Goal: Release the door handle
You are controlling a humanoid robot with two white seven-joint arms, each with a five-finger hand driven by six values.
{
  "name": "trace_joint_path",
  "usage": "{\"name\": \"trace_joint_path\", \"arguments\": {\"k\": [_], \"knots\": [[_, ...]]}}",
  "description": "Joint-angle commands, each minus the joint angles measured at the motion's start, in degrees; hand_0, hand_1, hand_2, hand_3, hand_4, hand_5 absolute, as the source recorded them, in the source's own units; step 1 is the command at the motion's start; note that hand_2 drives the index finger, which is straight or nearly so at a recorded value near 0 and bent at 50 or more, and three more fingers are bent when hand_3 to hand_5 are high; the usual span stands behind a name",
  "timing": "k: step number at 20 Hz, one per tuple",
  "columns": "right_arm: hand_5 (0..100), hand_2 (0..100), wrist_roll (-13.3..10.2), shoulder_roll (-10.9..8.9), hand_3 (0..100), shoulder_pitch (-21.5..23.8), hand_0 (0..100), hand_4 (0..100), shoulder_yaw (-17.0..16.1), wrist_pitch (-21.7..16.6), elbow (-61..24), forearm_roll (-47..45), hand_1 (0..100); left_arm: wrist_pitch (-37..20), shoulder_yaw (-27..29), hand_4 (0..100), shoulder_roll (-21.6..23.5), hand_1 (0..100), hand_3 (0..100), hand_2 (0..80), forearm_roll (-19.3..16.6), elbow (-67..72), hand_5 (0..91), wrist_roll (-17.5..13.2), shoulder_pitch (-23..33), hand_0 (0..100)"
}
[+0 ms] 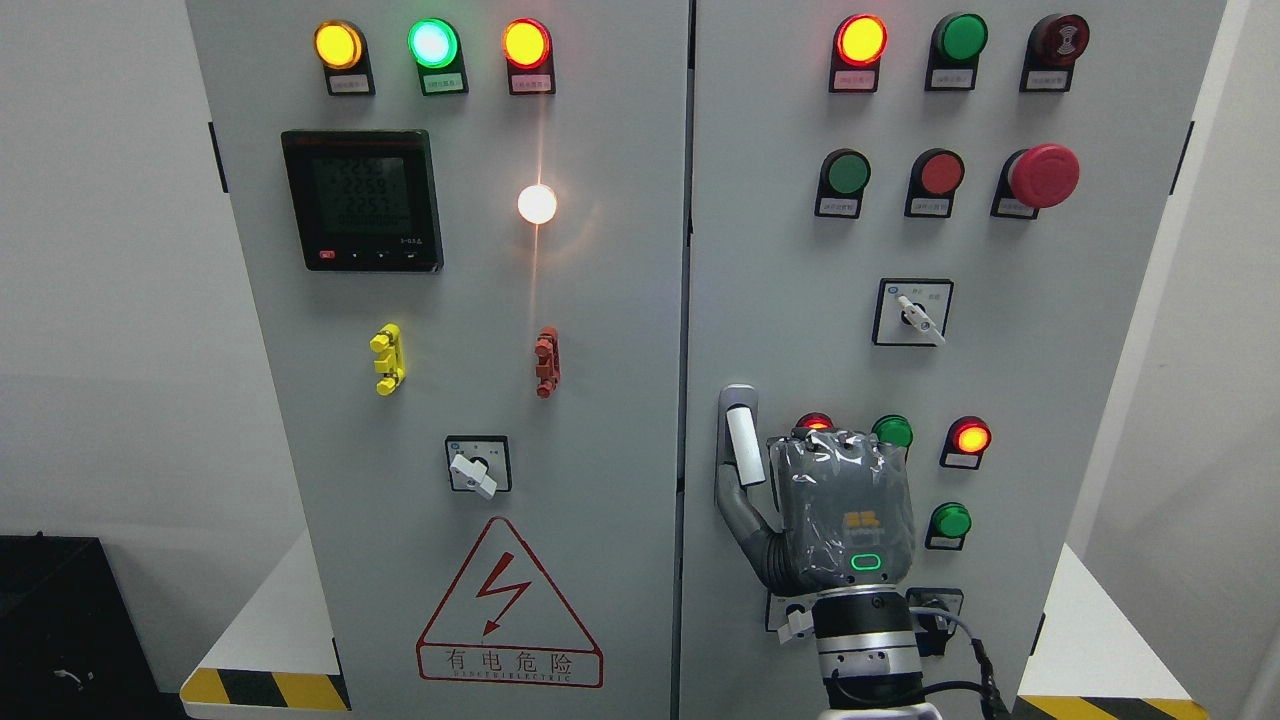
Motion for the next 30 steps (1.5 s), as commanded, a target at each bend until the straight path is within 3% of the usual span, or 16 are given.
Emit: {"name": "trace_joint_path", "arguments": {"k": [1,30], "knots": [[100,99,-0.01,0.03,100,0.09,53,100,-0.03,0.18,-0.12,0.04,46,-0.05,0.00,0,0.00,56,0,0.0,-0.06,-0.02,0.0,0.02,0.97,12],[100,99,-0.63,-0.05,100,1.06,53,100,-0.55,0.89,-1.79,0.13,46,-0.05,0.00,0,0.00,56,0,0.0,-0.06,-0.02,0.0,0.02,0.97,12]]}}
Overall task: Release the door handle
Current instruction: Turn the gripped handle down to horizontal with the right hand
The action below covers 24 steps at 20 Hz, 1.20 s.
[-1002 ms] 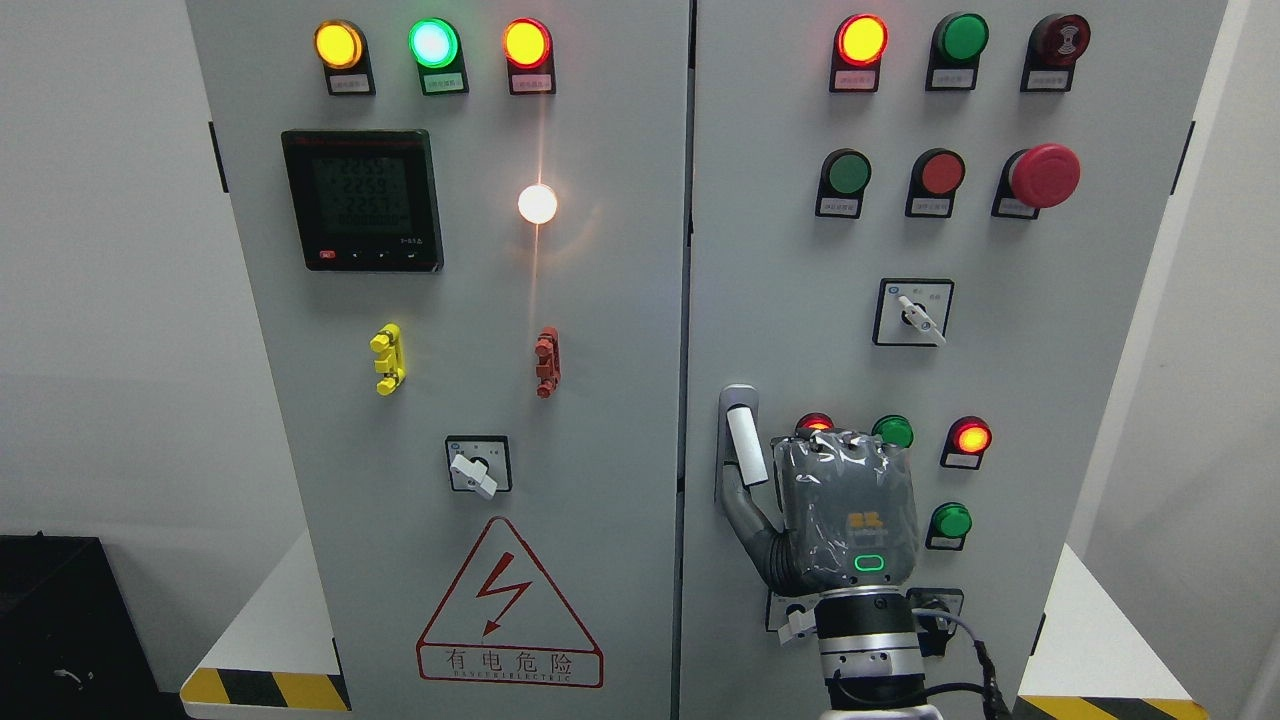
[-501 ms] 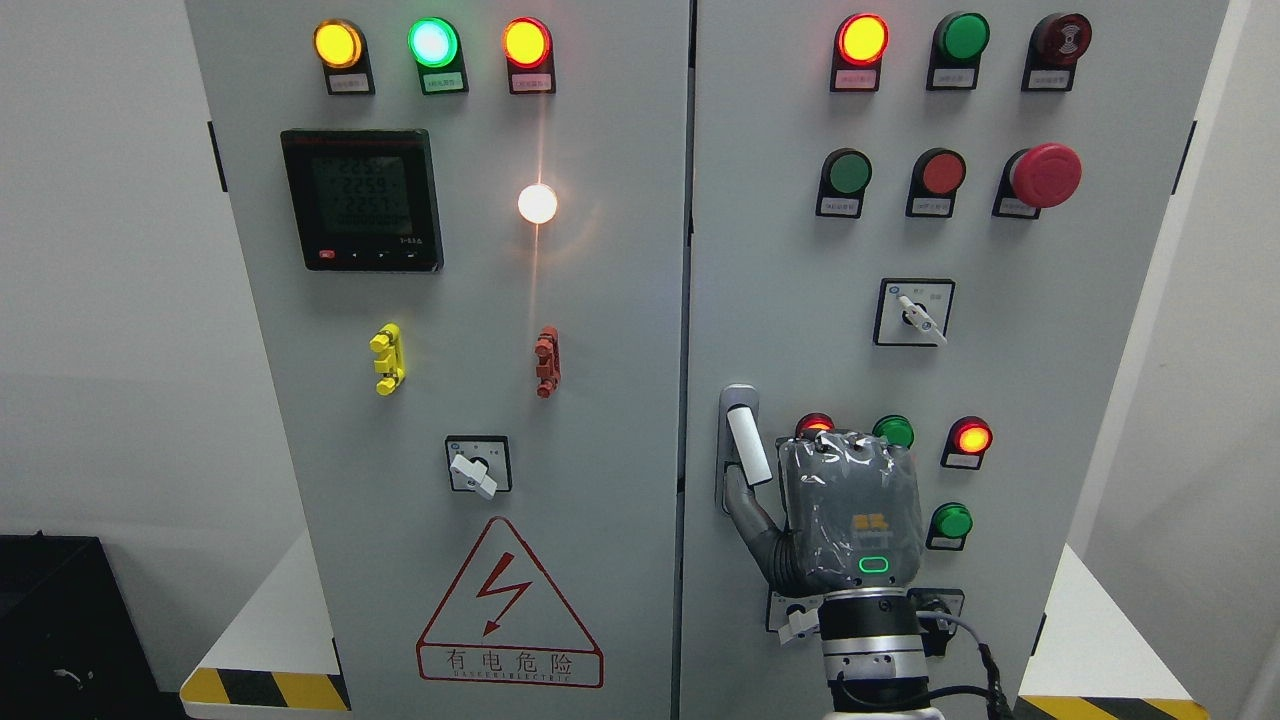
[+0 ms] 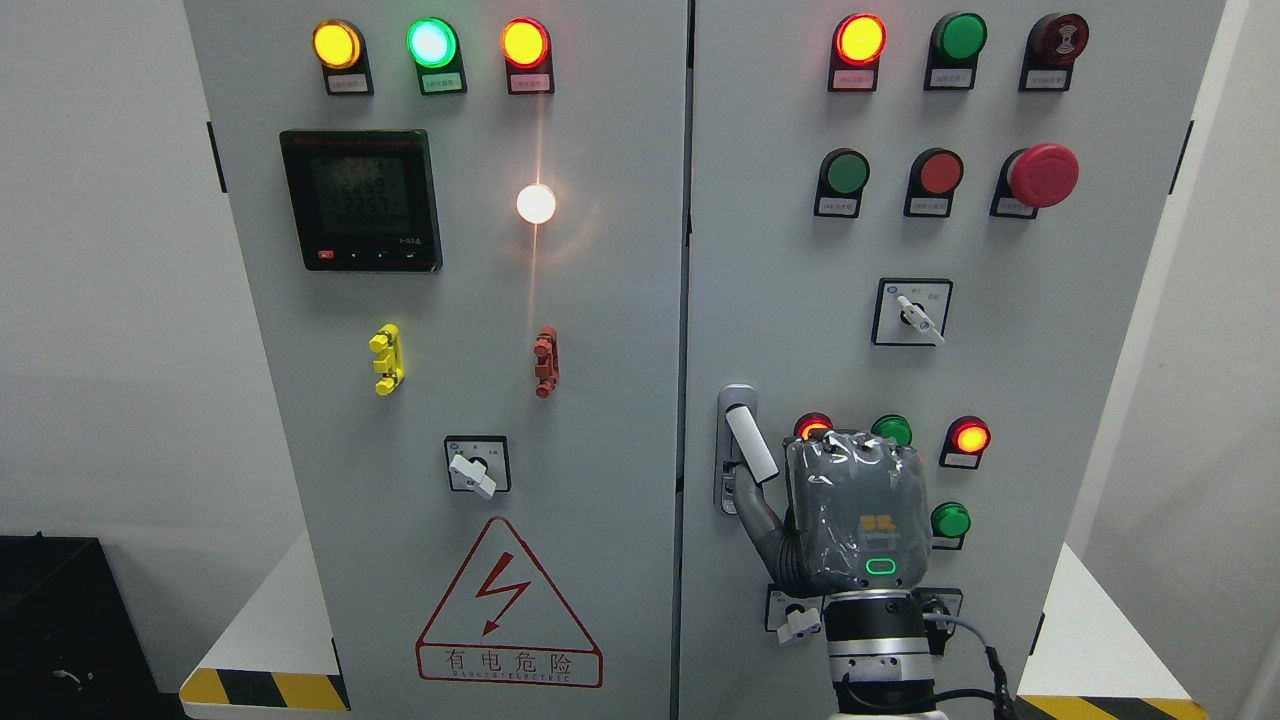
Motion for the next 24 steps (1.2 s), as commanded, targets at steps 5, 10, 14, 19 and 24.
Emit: {"name": "trace_joint_path", "arguments": {"k": [5,10,14,19,24], "knots": [[100,99,-0.08,-0.01,100,0.14,53,100,-0.20,-0.20,-0.38,0.00,45,-0.04,0.00,0,0.00,56,0,0.0,0.04,-0.01,0.0,0.01,0.97,12],[100,99,-0.17,-0.01,100,0.23,53,100,-0.90,-0.20,-0.38,0.00,45,-0.04,0.00,0,0.00,56,0,0.0,-0.05,0.00,0.0,0.01,0.97,12],[100,99,-0.08,-0.10,100,0.14,53,100,-0.99,-0.20,-0.29,0.00,45,-0.04,0.00,0,0.00,56,0,0.0,0.04,-0.01,0.0,0.01,0.97,12],[100,99,-0.08,-0.10,100,0.05,53,100,-0.99,-0.20,-0.38,0.00,46,-0.04,0.00,0,0.00,56,0,0.0,-0.05,-0.01,0.0,0.01,0.97,12],[100,99,-0.17,-0.10,100,0.05,53,100,-1.25,-0.20,-0.38,0.00,46,-0.04,0.00,0,0.00,56,0,0.0,0.04,-0.01,0.0,0.01,0.97,12]]}}
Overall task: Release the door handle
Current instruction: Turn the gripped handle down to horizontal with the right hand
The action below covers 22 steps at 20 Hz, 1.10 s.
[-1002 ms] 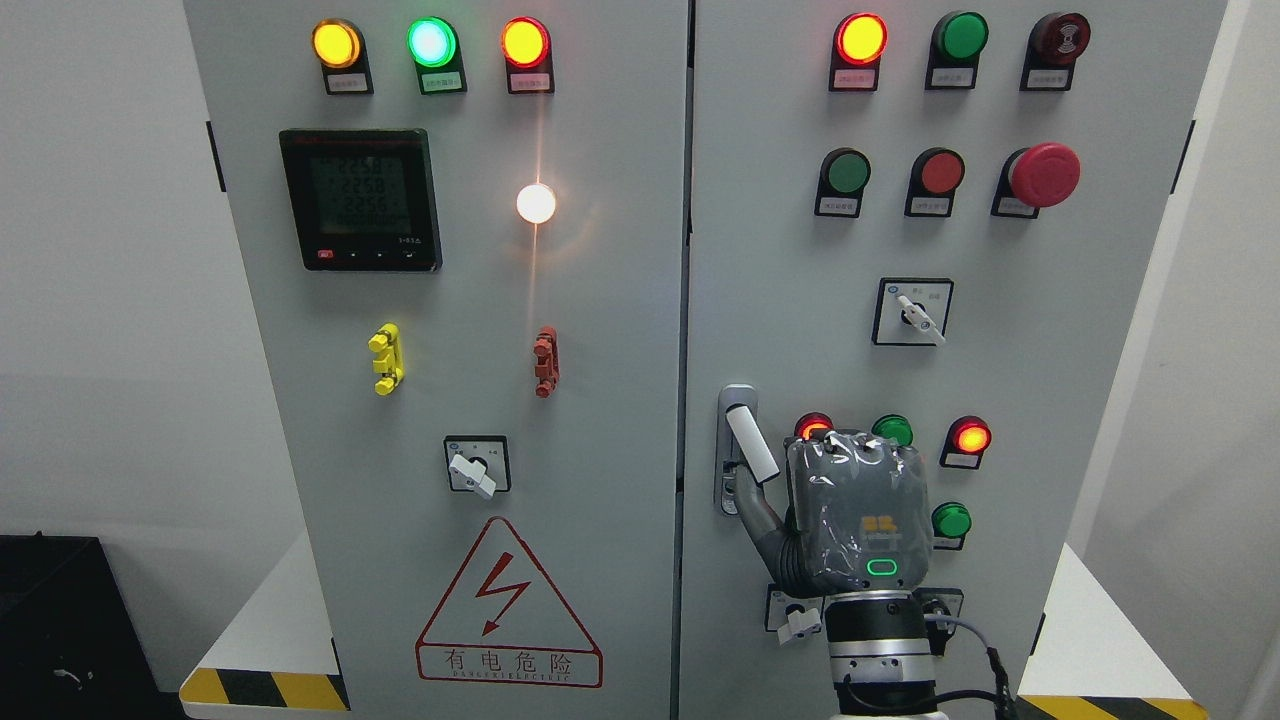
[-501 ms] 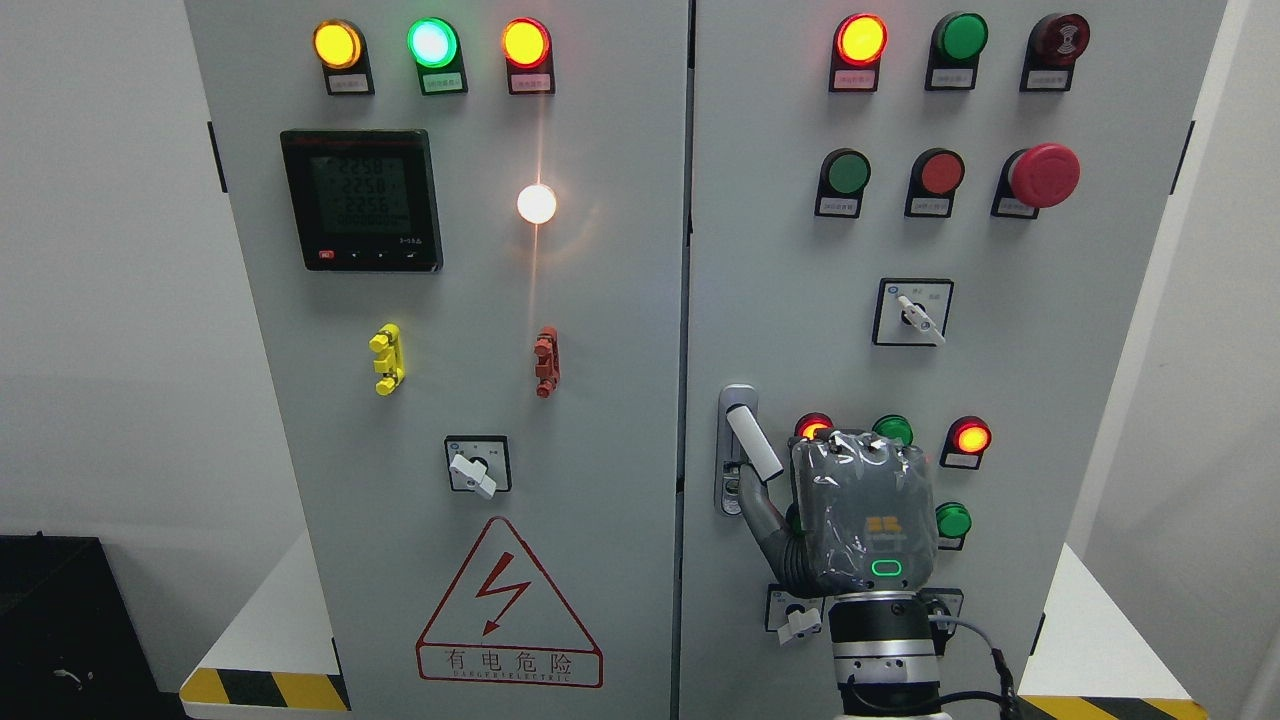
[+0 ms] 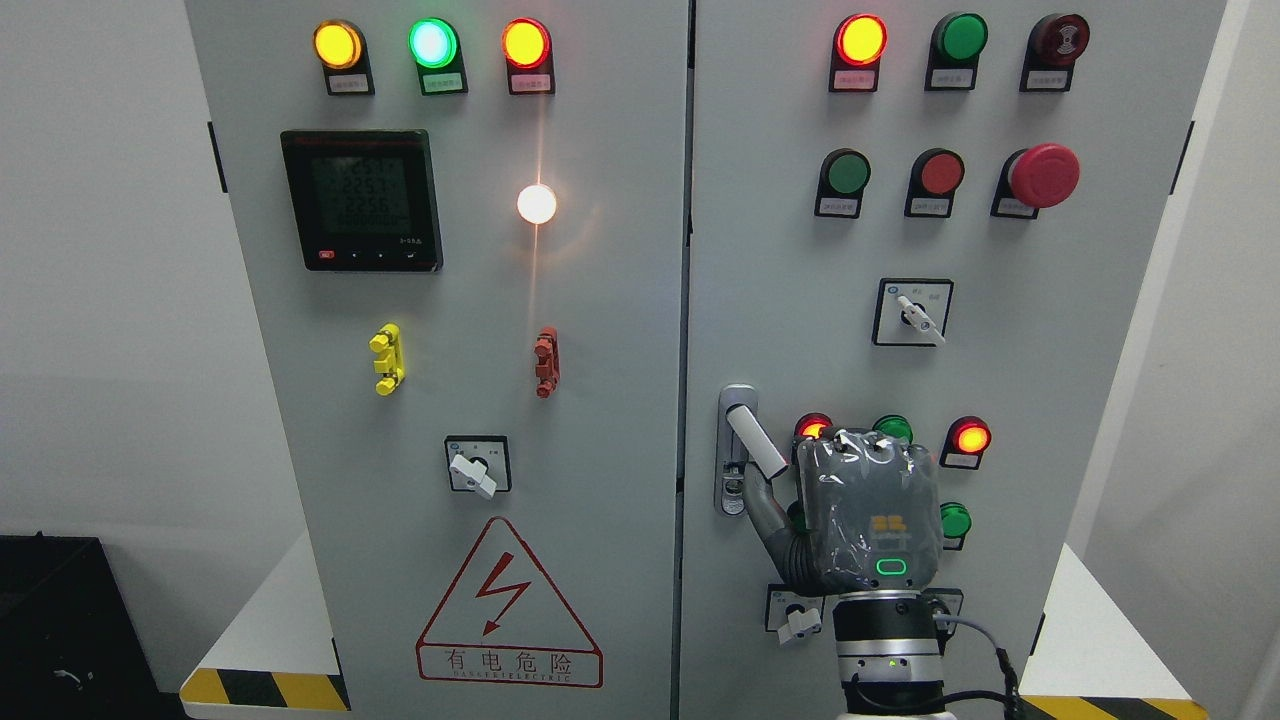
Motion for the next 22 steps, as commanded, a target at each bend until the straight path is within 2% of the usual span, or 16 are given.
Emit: {"name": "trace_joint_path", "arguments": {"k": [1,22], "knots": [[100,99,0.30,-0.12,100,0.04,53,100,-1.02,-0.03,-0.06,-0.08,46,-0.05,0.00,0,0.00,56,0,0.0,0.03,-0.01,0.0,0.02,0.97,12],[100,99,0.30,-0.12,100,-0.14,55,100,-1.37,-0.30,-0.94,-0.35,43,-0.05,0.00,0,0.00,56,0,0.0,0.03,-0.01,0.0,0.02,0.97,12]]}}
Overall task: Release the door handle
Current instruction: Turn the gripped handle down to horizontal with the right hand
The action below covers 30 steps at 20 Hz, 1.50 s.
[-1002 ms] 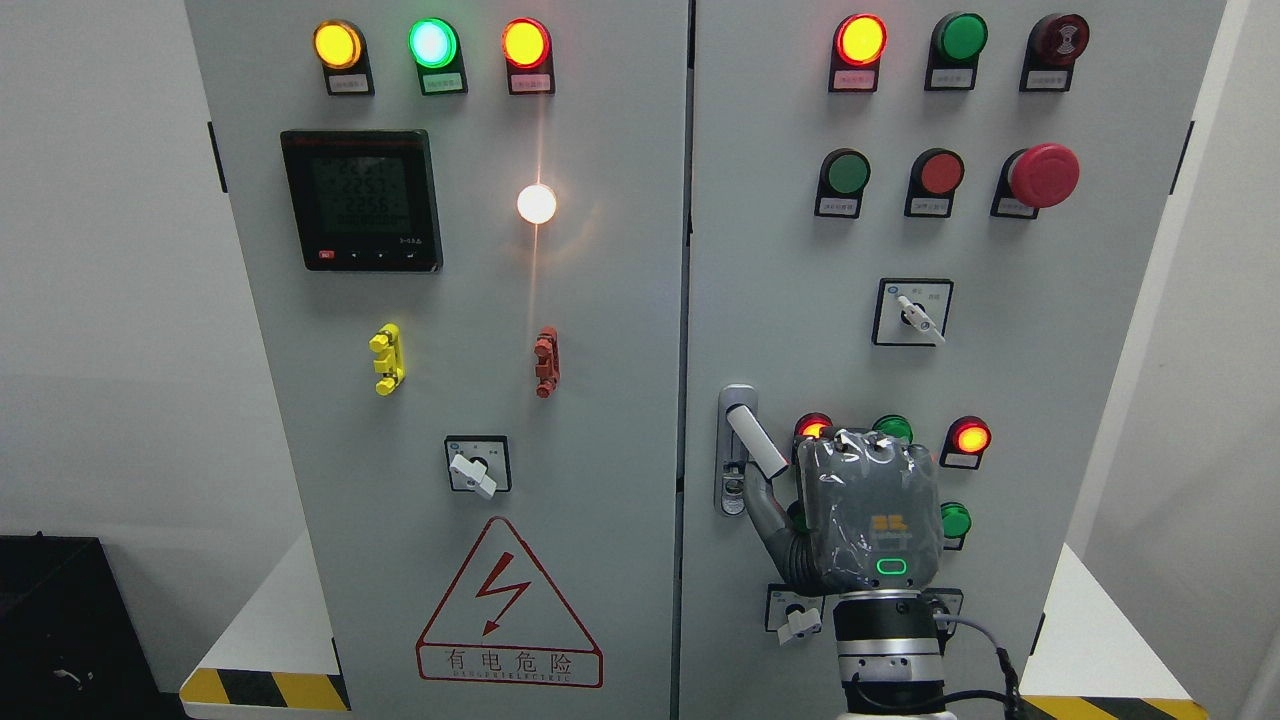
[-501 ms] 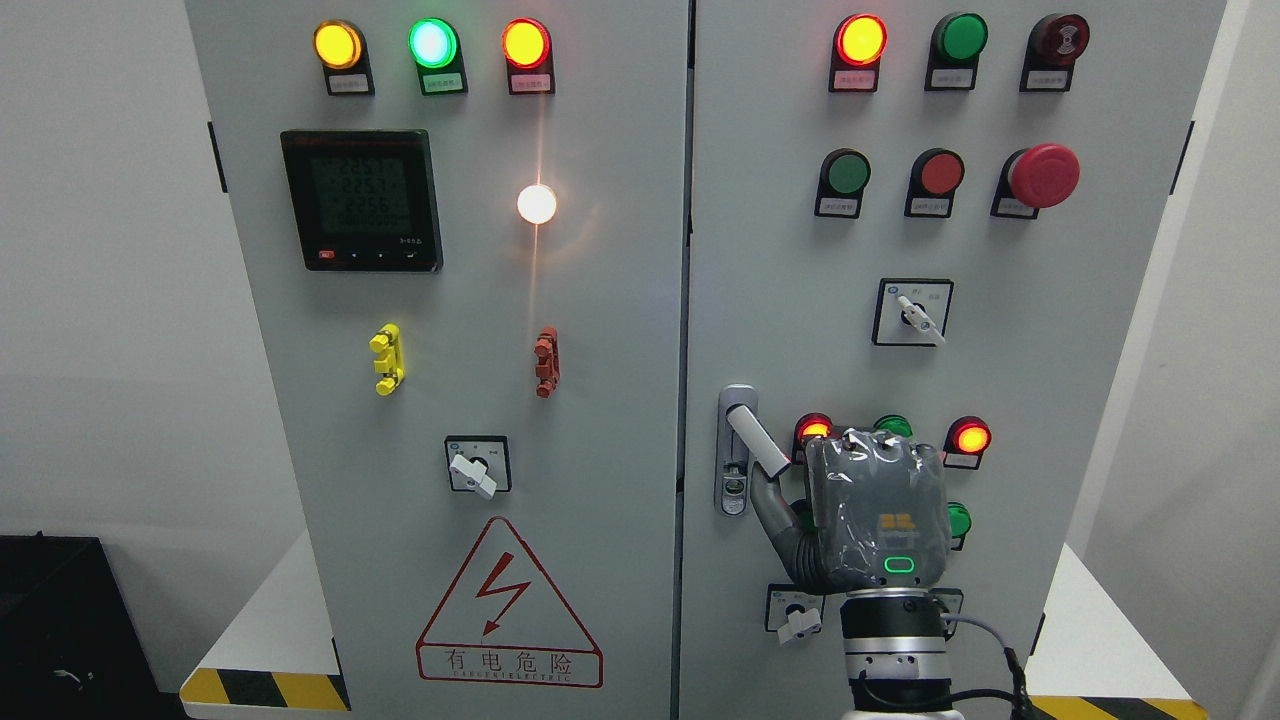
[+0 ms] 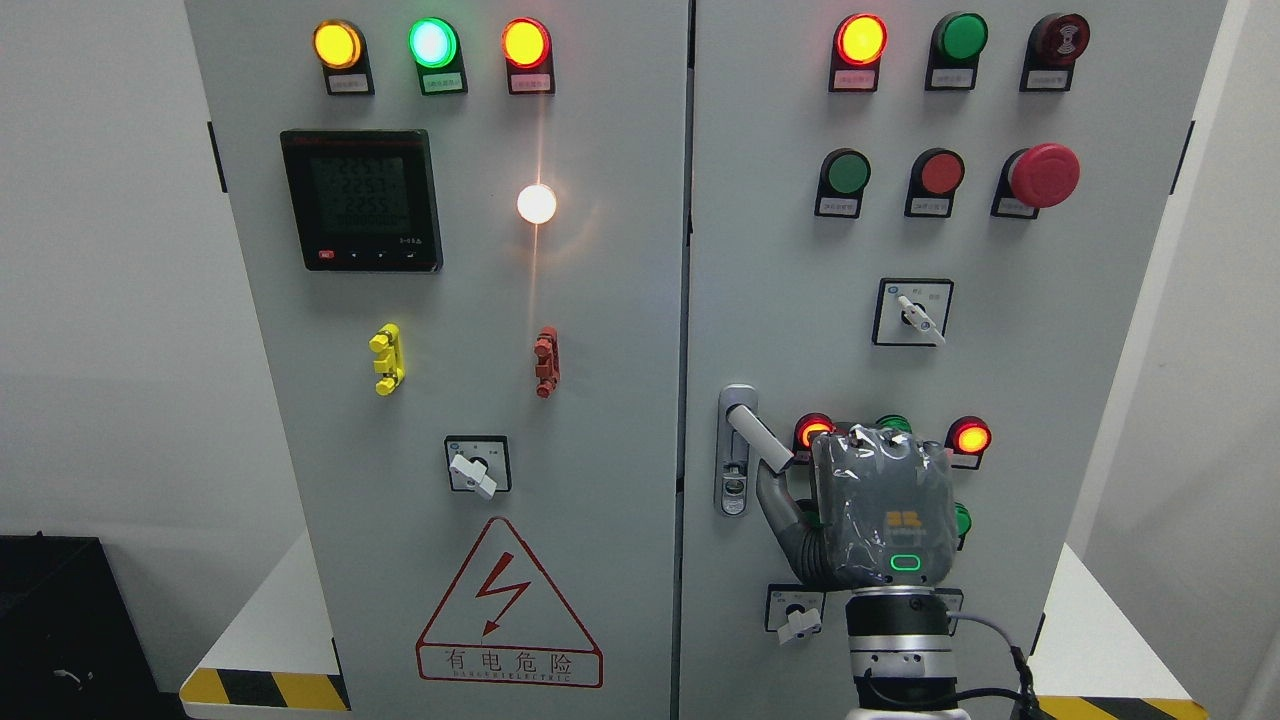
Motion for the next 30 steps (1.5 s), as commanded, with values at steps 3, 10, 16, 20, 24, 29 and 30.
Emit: {"name": "trace_joint_path", "arguments": {"k": [3,10,16,20,24,29,30], "knots": [[100,99,-0.15,-0.02,100,-0.10,55,100,-0.20,-0.10,-0.46,-0.07,42,-0.04,0.00,0,0.00,56,0,0.0,-0.05,-0.01,0.0,0.02,0.97,12],[100,98,-0.15,-0.02,100,-0.19,56,100,-0.29,-0.10,-0.37,-0.07,42,-0.04,0.00,0,0.00,56,0,0.0,0.04,-0.01,0.0,0.02,0.97,12],[100,98,-0.15,-0.02,100,-0.37,56,100,-0.29,-0.01,-0.37,-0.07,42,-0.04,0.00,0,0.00,56,0,0.0,0.04,0.08,0.0,0.02,0.97,12],[100,98,-0.15,-0.10,100,-0.54,56,100,-0.46,-0.01,-0.37,-0.07,42,-0.04,0.00,0,0.00,56,0,0.0,-0.05,-0.01,0.0,0.02,0.97,12],[100,98,-0.15,-0.10,100,-0.63,56,100,-0.46,-0.01,-0.37,-0.07,41,-0.04,0.00,0,0.00,56,0,0.0,-0.05,-0.01,0.0,0.02,0.97,12],[100,98,-0.24,-0.10,100,-0.63,56,100,-0.46,-0.10,-0.37,-0.07,41,-0.04,0.00,0,0.00,56,0,0.0,0.04,-0.01,0.0,0.02,0.97,12],[100,98,-0.24,-0.10,100,-0.81,56,100,-0.46,-0.10,-0.37,-0.07,41,-0.04,0.00,0,0.00,56,0,0.0,0.04,-0.01,0.0,0.02,0.97,12]]}}
